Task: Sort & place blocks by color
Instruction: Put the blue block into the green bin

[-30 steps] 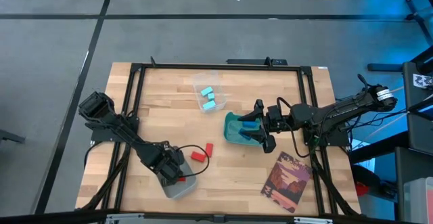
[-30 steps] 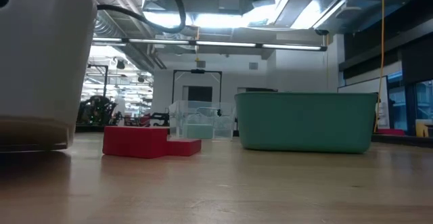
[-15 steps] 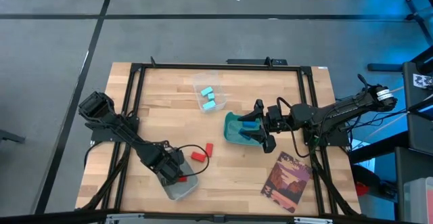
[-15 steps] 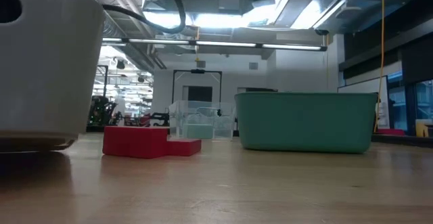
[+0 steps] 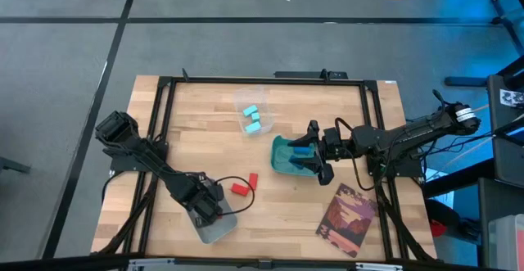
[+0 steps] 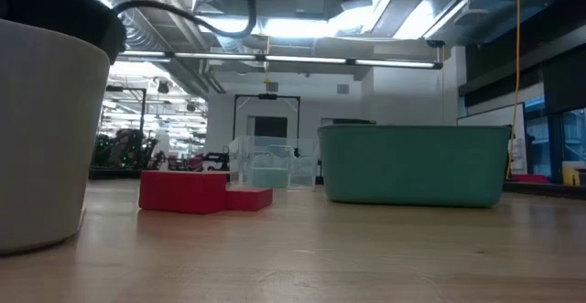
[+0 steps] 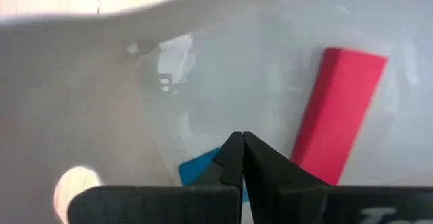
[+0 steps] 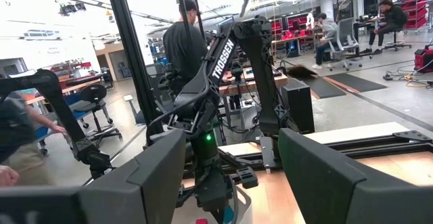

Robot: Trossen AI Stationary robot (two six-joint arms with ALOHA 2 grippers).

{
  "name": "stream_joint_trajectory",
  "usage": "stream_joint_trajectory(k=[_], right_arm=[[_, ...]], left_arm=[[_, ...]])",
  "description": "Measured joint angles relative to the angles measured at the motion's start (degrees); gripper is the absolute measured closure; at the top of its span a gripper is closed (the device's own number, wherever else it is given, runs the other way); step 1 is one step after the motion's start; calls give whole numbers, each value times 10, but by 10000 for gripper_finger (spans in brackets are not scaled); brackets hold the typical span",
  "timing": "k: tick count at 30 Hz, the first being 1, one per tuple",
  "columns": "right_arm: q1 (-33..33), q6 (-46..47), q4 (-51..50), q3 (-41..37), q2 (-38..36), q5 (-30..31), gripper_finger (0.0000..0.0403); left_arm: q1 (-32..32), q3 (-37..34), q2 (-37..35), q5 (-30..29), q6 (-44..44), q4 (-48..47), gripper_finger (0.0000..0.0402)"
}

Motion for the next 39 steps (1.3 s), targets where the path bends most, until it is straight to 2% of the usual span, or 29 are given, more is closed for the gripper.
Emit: stream_joint_trajectory(k=[6, 9, 13, 17, 21, 26, 34, 39], right_arm=[[0, 0, 0, 0, 0, 0, 162], [0, 0, 0, 0, 0, 0, 162], [0, 0, 0, 0, 0, 0, 162], [0, 0, 0, 0, 0, 0, 162], [0, 9, 0, 0, 0, 0, 162], [0, 14, 0, 0, 0, 0, 162], [0, 14, 0, -1, 0, 0, 162], [0, 14, 0, -1, 0, 0, 162]], left_arm=[[5, 51, 0, 6, 27, -39, 397], [9, 81, 0, 27, 66, -79, 379], [9, 105, 0, 60, 171, -121, 332], [11, 91, -1, 100, 280, -152, 272], [23, 75, -1, 126, 332, -148, 221], [36, 74, -1, 131, 383, -129, 179], [32, 74, 50, 137, 477, -123, 168], [36, 74, 79, 128, 490, -124, 167]])
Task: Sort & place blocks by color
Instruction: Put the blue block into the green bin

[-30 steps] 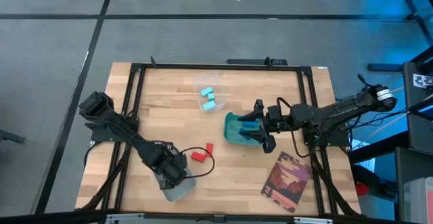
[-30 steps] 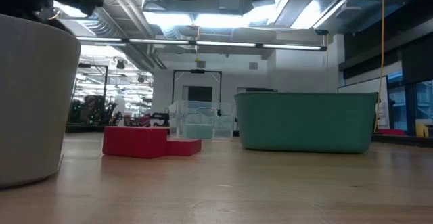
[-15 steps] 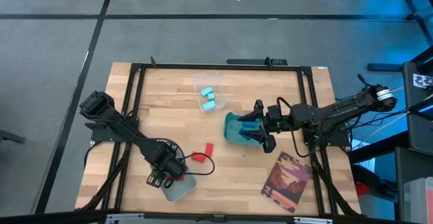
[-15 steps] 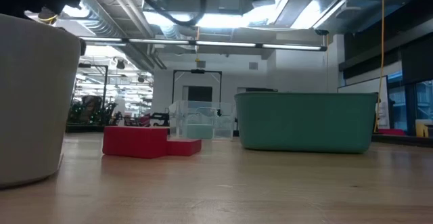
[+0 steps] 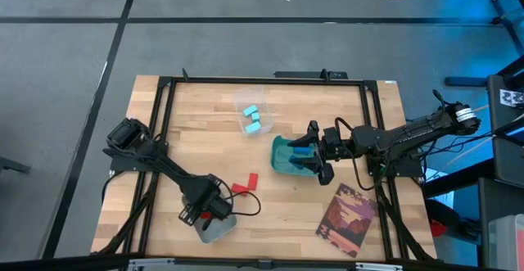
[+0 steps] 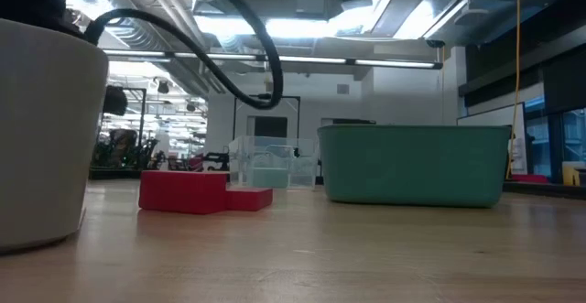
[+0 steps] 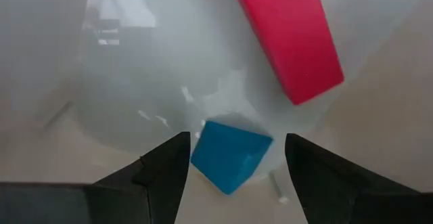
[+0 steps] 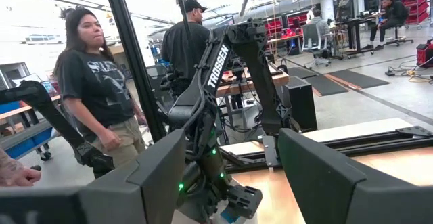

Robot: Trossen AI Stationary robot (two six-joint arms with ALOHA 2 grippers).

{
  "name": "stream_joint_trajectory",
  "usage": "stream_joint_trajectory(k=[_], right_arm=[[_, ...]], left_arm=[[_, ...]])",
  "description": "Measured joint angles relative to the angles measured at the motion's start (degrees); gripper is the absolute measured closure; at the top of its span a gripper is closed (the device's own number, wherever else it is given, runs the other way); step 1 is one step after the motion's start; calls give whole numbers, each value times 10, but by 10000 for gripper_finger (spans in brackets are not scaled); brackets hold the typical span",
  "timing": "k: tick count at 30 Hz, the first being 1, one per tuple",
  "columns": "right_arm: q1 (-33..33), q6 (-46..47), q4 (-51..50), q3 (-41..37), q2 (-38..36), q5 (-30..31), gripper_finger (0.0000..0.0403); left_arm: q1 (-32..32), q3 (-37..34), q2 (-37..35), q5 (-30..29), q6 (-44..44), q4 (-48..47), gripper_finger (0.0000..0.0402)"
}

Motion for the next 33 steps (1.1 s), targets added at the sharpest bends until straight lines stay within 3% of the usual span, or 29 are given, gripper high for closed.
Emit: stream_joint_trajectory(k=[11, 20, 33], right_arm=[[0, 0, 0, 0, 0, 0, 162], [0, 0, 0, 0, 0, 0, 162], [0, 1, -1, 0, 0, 0, 162]], left_arm=[[-7, -1, 11, -25, 20, -7, 167], [-7, -3, 15, 17, 18, -78, 169], [-19, -3, 58, 21, 9, -80, 169]])
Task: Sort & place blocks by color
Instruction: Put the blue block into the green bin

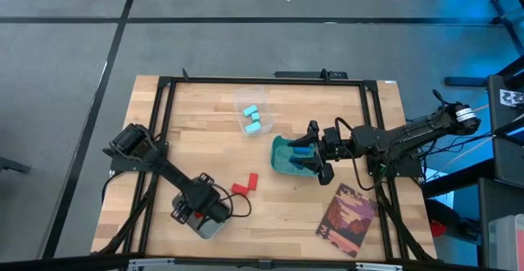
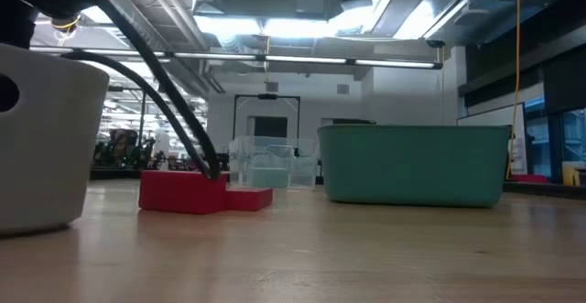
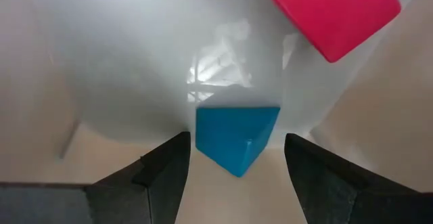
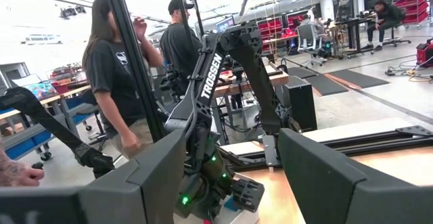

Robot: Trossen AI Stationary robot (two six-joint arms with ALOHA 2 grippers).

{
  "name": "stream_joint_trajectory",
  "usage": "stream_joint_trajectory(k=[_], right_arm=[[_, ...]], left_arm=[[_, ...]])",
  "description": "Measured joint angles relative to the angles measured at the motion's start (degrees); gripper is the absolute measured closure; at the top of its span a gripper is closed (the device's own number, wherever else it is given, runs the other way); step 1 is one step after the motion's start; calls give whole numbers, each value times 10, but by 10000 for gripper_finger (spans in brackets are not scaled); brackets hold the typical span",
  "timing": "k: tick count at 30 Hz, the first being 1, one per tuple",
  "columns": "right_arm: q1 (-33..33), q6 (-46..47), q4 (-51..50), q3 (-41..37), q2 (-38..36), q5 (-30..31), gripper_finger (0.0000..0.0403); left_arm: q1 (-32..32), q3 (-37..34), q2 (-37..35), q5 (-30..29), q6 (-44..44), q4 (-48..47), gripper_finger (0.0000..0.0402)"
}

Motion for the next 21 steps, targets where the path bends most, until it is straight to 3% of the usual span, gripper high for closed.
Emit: stream_joint_trajectory(k=[8, 16, 21], right_arm=[[0, 2, 0, 0, 0, 0, 162], [0, 2, 0, 0, 0, 0, 162], [0, 2, 0, 0, 0, 0, 162]], left_arm=[[-4, -2, 3, -6, 0, 27, 185], [-2, 0, 1, -24, -16, 34, 307], [-2, 1, -6, -28, -16, 28, 349]])
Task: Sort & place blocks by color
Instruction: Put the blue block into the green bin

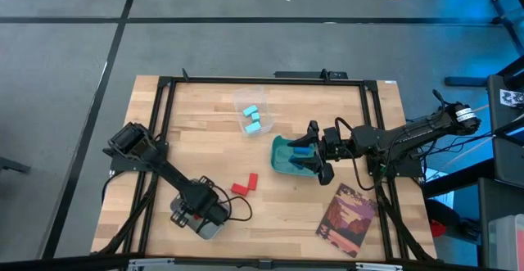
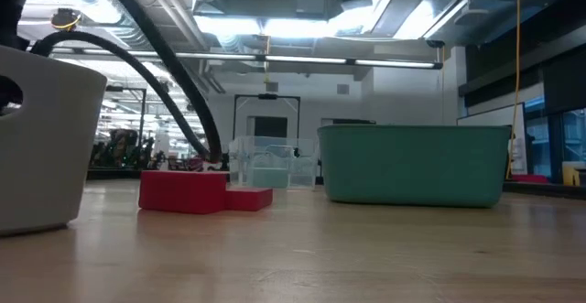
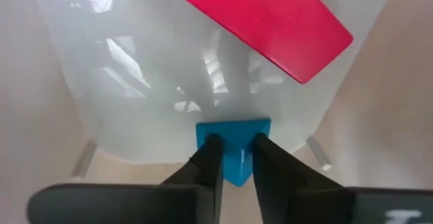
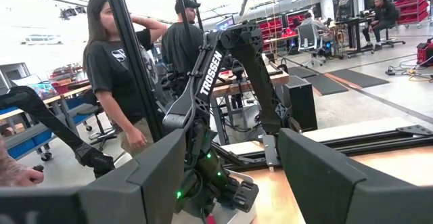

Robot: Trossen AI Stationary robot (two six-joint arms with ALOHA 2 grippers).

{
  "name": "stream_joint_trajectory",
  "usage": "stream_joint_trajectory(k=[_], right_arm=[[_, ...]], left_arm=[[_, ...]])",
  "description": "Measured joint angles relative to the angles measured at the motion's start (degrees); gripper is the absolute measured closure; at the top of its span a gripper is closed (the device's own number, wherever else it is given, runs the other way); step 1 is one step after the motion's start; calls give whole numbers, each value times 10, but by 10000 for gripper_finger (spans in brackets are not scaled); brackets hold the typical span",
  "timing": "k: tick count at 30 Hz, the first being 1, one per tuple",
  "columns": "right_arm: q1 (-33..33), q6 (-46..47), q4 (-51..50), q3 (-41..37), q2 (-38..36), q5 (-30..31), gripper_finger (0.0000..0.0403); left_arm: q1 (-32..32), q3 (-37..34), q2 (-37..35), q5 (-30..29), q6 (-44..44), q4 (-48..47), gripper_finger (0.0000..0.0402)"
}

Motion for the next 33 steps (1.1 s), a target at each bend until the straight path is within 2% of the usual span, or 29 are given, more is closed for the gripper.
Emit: stream_joint_trajectory(k=[3, 8, 13, 21, 24, 29, 33], right_arm=[[0, 0, 0, 0, 0, 0, 162], [0, -1, -4, 0, 0, 0, 162], [0, -1, -7, 1, 0, 3, 162], [0, 0, -9, 1, 0, 4, 162], [0, 0, -9, 1, 0, 4, 162], [0, 0, -8, 1, 0, 4, 162], [0, 0, -8, 1, 0, 4, 162]], left_arm=[[2, 4, -8, -8, 1, -4, 363], [13, 8, -23, -67, -2, 22, 400], [31, 25, -30, -74, -13, 9, 400], [54, 119, -32, -100, 5, -56, 400], [53, 132, -42, -101, 6, -62, 401], [37, 109, -94, -123, -72, -51, 398], [27, 53, -163, -123, -170, -28, 366]])
